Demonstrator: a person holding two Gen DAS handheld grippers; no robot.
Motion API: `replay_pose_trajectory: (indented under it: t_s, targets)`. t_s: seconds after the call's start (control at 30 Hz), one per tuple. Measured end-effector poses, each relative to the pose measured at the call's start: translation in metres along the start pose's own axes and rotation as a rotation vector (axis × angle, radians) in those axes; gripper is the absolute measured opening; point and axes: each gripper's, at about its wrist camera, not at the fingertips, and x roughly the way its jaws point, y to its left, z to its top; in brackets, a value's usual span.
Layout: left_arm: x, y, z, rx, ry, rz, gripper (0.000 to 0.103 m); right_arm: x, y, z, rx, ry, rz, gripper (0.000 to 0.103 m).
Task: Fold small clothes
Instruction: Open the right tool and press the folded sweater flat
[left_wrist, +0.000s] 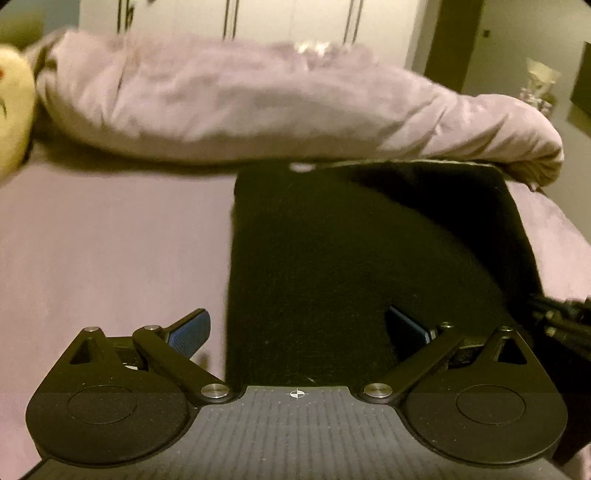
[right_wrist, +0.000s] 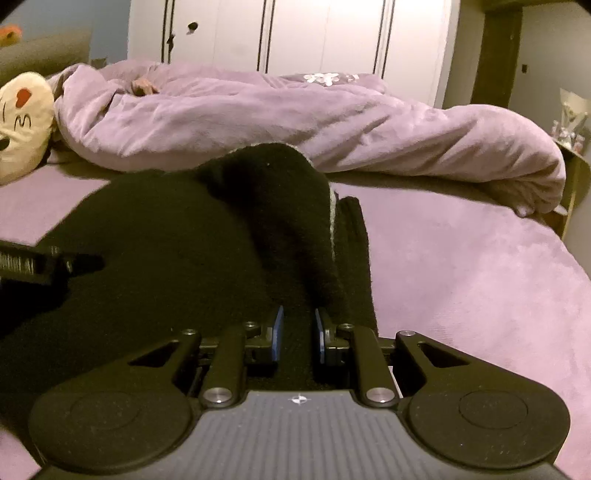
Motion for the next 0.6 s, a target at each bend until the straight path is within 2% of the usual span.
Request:
replay_pose_trajectory:
  t_s: [0.13, 0.27, 0.37, 0.43, 0.47, 0.6]
  targets:
    - [-0.021, 0.005, 0.006, -0.049, 0.023, 0.011, 0.103, -0.027, 0.003, 0.005, 0.08, -0.005, 0.005, 0.016]
    - [-0.051, 0.006, 0.0, -0.032, 0.02, 0.003, 0.103, -0.06, 0.015, -0.015, 0.112, -0.033, 0.015, 0.016]
    - [-0.048, 0.006, -0.016, -0.044, 0.08, -0.019, 0.103, -0.073, 0.026, -0.033, 0.078, -0.03, -0.002, 0.016]
    - [-0.041, 0.012, -0.025, -0.097, 0.101, -0.028, 0.103, -0.07, 0.026, -0.042, 0.062, -0.016, -0.015, 0.016]
    - [-0.038, 0.013, -0.027, -0.108, 0.095, -0.034, 0.103, -0.067, 0.027, -0.045, 0.045, -0.02, -0.019, 0.016]
    - [-0.036, 0.003, -0.033, -0.028, 0.042, -0.013, 0.103, -0.055, 0.029, -0.051, -0.039, -0.034, -0.029, 0.017]
